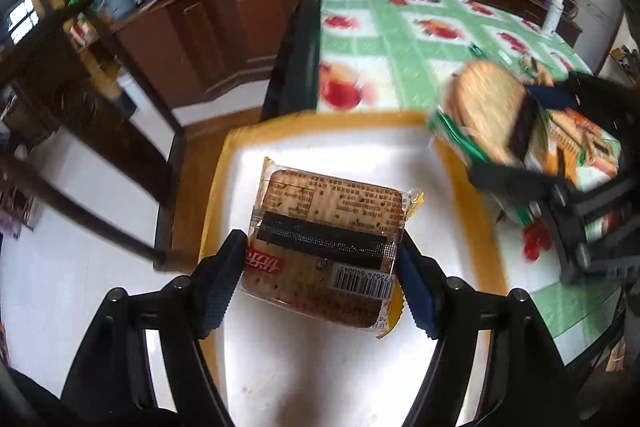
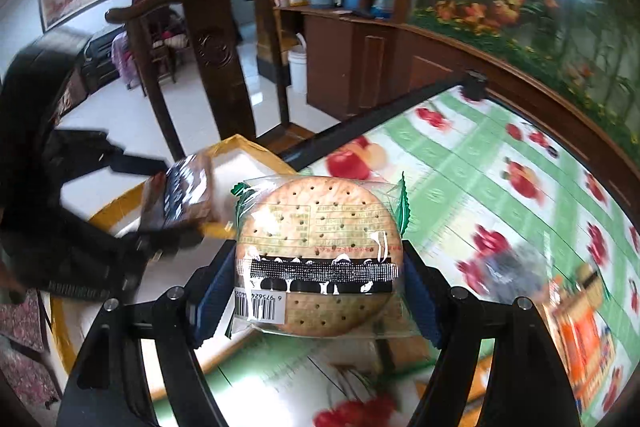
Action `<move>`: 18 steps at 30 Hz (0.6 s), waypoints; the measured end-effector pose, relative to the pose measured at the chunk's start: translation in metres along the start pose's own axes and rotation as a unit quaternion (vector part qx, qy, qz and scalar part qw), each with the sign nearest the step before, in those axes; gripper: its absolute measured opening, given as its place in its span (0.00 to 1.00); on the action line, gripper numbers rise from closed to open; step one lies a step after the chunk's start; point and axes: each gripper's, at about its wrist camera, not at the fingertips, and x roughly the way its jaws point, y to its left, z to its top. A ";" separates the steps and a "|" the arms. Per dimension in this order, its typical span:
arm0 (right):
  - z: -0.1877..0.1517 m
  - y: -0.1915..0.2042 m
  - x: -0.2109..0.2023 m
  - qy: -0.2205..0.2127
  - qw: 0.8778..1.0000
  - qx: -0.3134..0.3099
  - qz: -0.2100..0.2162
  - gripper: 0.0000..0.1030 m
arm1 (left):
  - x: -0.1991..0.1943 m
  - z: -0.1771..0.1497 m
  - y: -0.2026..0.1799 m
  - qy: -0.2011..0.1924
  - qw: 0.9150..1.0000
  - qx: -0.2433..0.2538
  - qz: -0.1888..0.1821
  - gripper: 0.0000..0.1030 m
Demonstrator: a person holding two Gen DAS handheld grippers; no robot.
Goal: Organize snacks
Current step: 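Carry both packs to the white tray and release them inside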
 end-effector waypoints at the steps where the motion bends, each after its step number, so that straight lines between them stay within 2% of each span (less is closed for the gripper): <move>1: 0.004 0.005 0.009 0.008 1.000 -0.005 0.005 0.75 | 0.003 -0.006 0.003 0.005 1.000 -0.005 -0.001 0.72; 8: 0.013 0.032 0.043 0.045 0.998 -0.033 0.023 0.75 | 0.013 -0.026 0.009 0.018 1.000 -0.011 0.009 0.72; 13: 0.011 0.040 0.064 0.074 0.996 -0.027 0.033 0.75 | 0.019 -0.038 0.010 0.029 0.999 -0.011 0.008 0.72; 18: 0.007 0.050 0.072 0.085 0.995 -0.036 0.034 0.80 | 0.022 -0.040 0.002 0.031 0.999 0.003 0.031 0.74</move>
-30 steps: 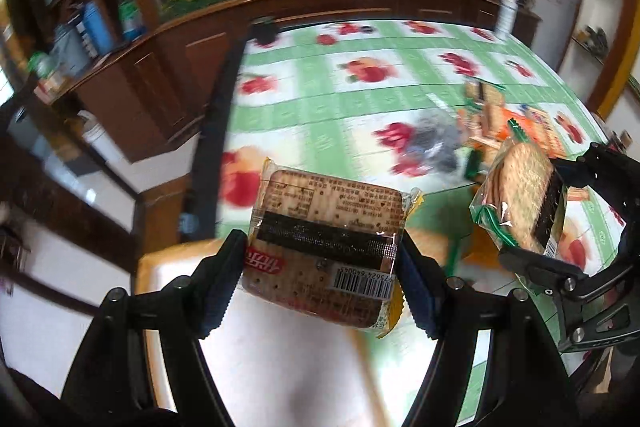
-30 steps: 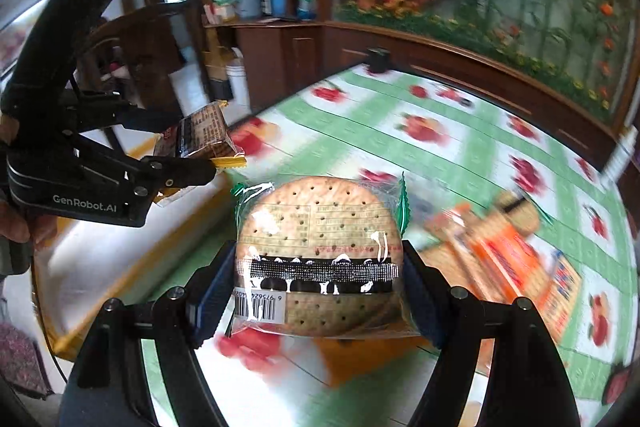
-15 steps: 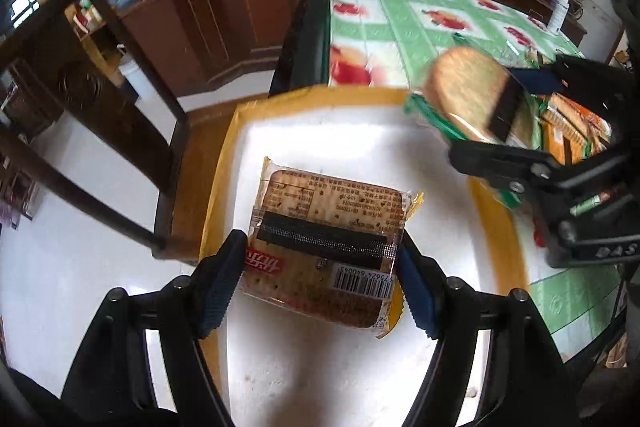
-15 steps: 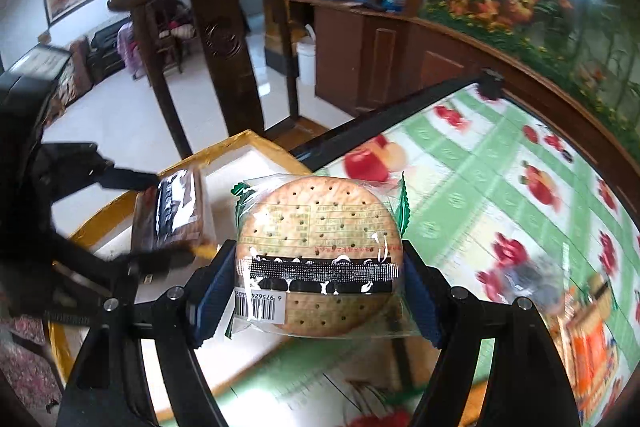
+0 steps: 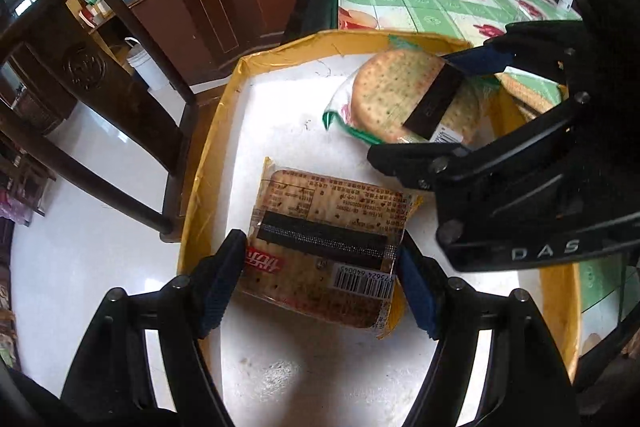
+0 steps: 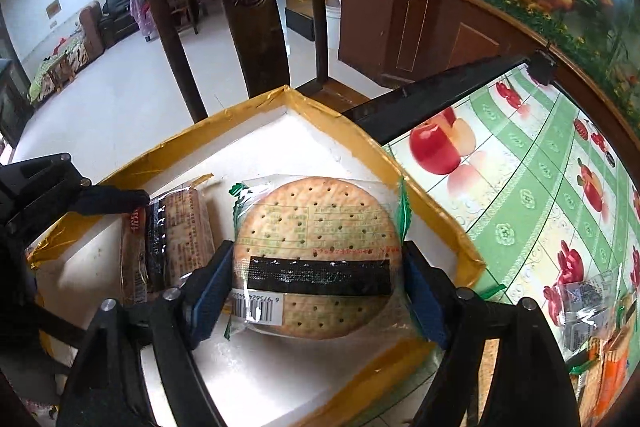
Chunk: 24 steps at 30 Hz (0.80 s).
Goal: Organize snacks
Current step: 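Carry both packs to the white tray and release them inside, then return both tools from the tray to the snack pile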
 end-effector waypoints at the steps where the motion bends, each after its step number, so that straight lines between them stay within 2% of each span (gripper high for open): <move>1: 0.000 0.000 0.002 0.005 1.000 0.002 -0.001 0.81 | 0.000 0.000 -0.001 -0.001 1.000 0.002 0.003 0.74; 6: -0.001 -0.003 -0.002 -0.002 1.000 0.016 0.009 0.83 | 0.002 0.001 0.002 0.004 1.000 -0.008 0.011 0.82; 13: 0.000 -0.005 -0.014 -0.022 0.999 0.038 0.023 0.84 | -0.005 0.001 0.004 -0.002 1.000 -0.018 0.016 0.86; 21: -0.013 -0.017 -0.056 -0.063 0.997 0.047 0.017 0.84 | -0.038 0.007 -0.001 -0.046 0.998 -0.024 0.044 0.89; 24: -0.023 -0.029 -0.069 -0.069 0.996 0.057 0.008 0.84 | -0.049 0.013 -0.004 -0.061 0.997 -0.032 0.032 0.90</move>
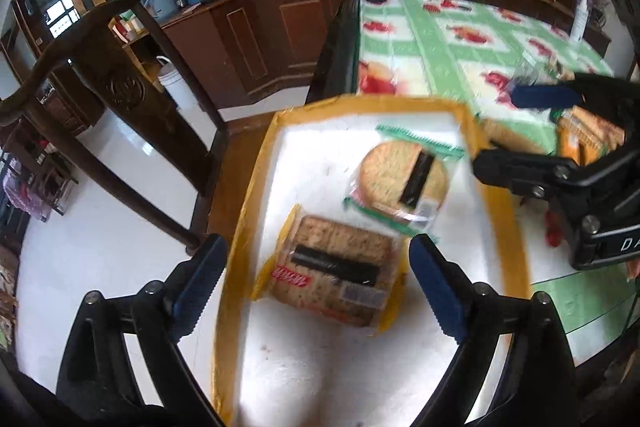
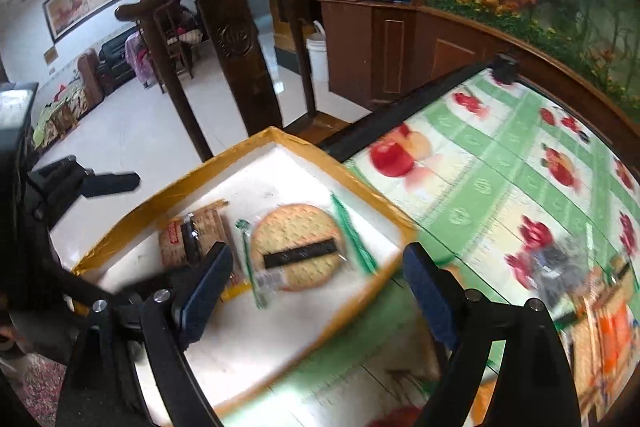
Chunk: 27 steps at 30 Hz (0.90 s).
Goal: Organize snacks
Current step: 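Return both tools from the tray to the snack pile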
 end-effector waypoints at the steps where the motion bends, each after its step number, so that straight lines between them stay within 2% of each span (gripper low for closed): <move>1: -0.003 -0.005 -0.007 -0.005 1.000 0.003 -0.005 0.84 | -0.003 0.002 -0.003 -0.003 1.000 -0.001 -0.007 0.90; 11: -0.053 -0.079 -0.068 -0.018 0.994 0.070 -0.077 0.84 | -0.015 0.036 -0.058 -0.009 0.995 -0.017 -0.102 0.90; 17: -0.091 -0.116 -0.088 -0.014 0.988 0.118 -0.100 0.85 | -0.004 0.057 -0.105 0.001 0.993 0.006 -0.114 0.90; 22: -0.108 -0.133 -0.097 -0.014 0.985 0.131 -0.108 0.85 | 0.017 0.068 -0.128 0.044 0.988 -0.035 -0.147 0.90; 27: -0.120 -0.146 -0.102 -0.018 0.985 0.140 -0.103 0.85 | 0.033 0.074 -0.152 0.067 0.986 -0.061 -0.141 0.90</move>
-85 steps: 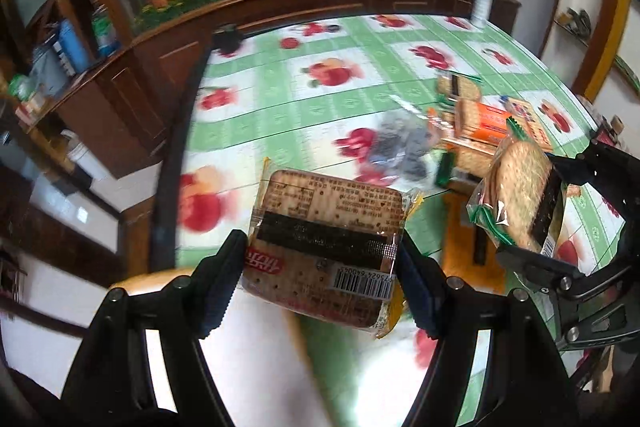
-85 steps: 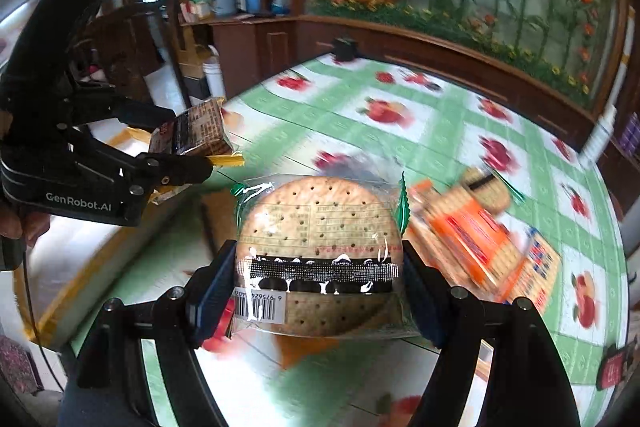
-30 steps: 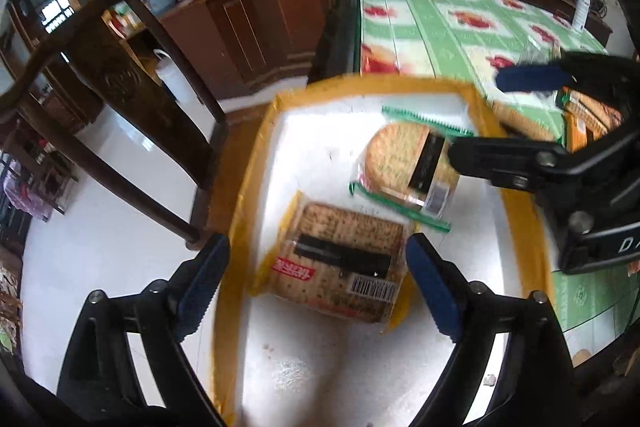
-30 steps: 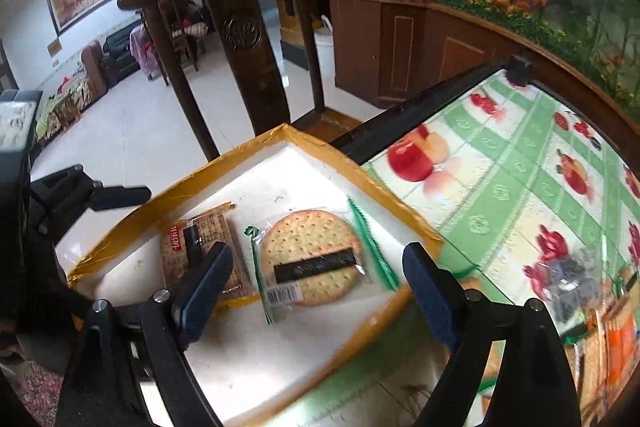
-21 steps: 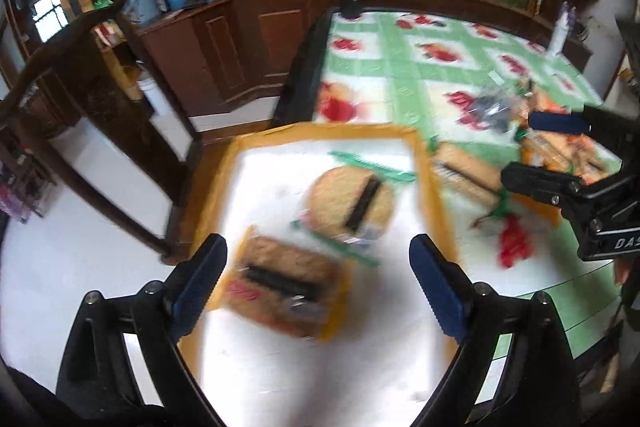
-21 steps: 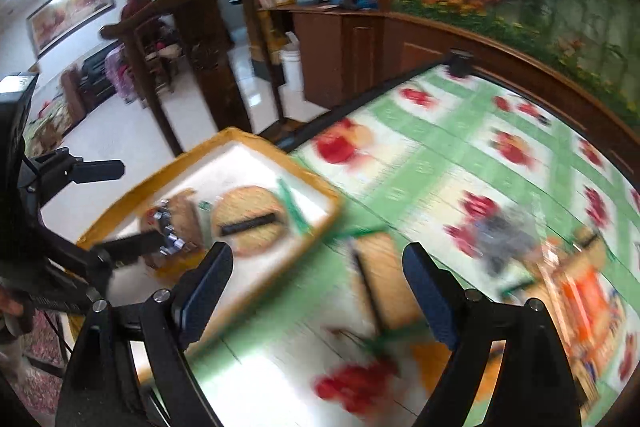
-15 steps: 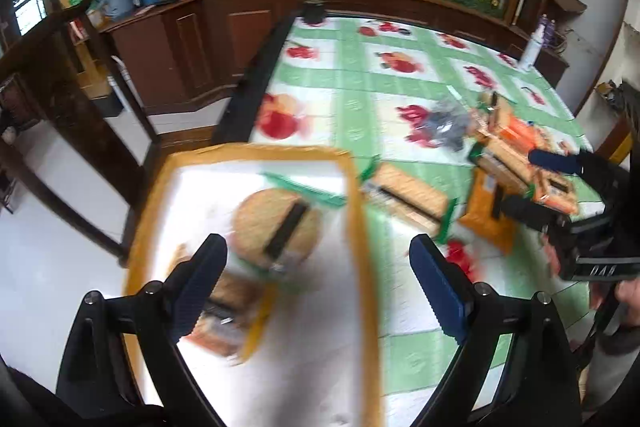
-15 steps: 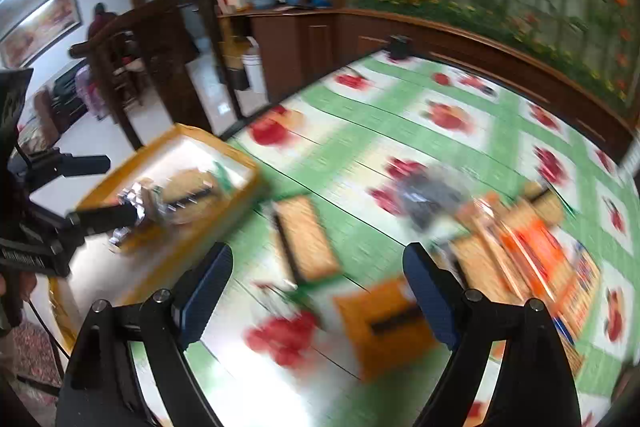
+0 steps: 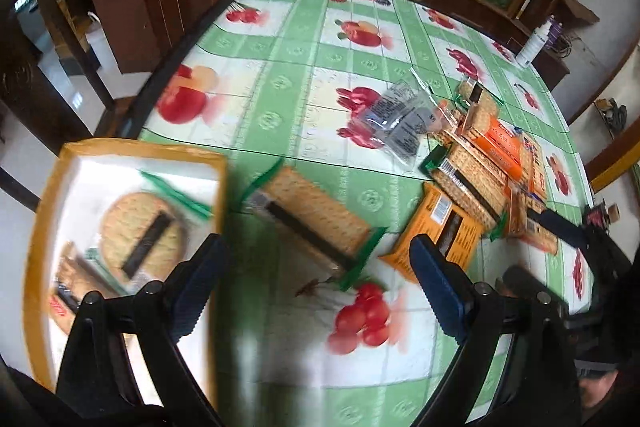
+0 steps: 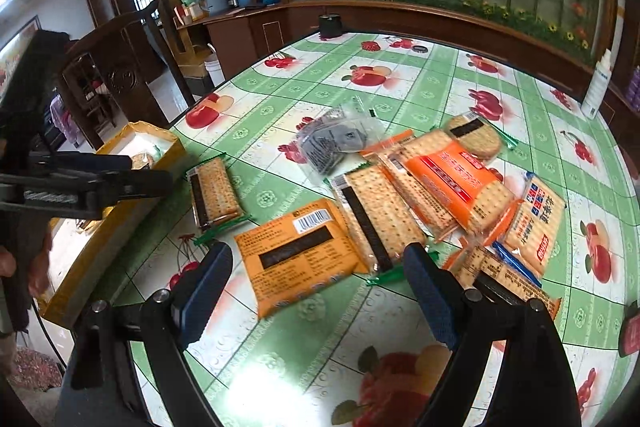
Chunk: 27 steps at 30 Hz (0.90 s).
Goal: Organize snacks
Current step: 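Return both tools from the tray to the snack pile, then grasp the long cracker pack with the left tool while the right tool grasps the orange pack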
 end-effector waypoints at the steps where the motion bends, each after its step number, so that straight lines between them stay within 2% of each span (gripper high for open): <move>1: -0.001 -0.003 -0.001 -0.002 1.000 0.001 0.002 0.85 | 0.004 0.002 -0.004 0.002 1.000 -0.002 0.003 0.90; 5: -0.005 -0.013 -0.004 -0.004 1.000 0.013 0.012 0.85 | 0.026 0.009 -0.019 0.015 0.999 -0.005 0.028 0.90; 13: -0.011 -0.030 -0.009 -0.012 0.999 0.035 0.025 0.85 | 0.059 0.013 -0.018 0.045 0.997 -0.056 0.030 0.90; 15: -0.012 -0.032 -0.008 -0.012 0.999 0.039 0.029 0.85 | 0.061 0.016 -0.018 0.039 0.996 -0.061 0.044 0.90; 19: -0.010 -0.033 -0.006 -0.011 0.999 0.037 0.037 0.85 | 0.063 0.020 -0.014 0.036 0.995 -0.081 0.049 0.90; 25: -0.010 -0.035 -0.002 -0.005 0.999 0.037 0.037 0.85 | 0.065 0.018 -0.018 0.054 0.994 -0.069 0.059 0.90; 27: -0.010 -0.036 -0.002 -0.006 0.999 0.038 0.037 0.85 | 0.064 0.014 -0.008 0.056 0.992 -0.097 0.056 0.90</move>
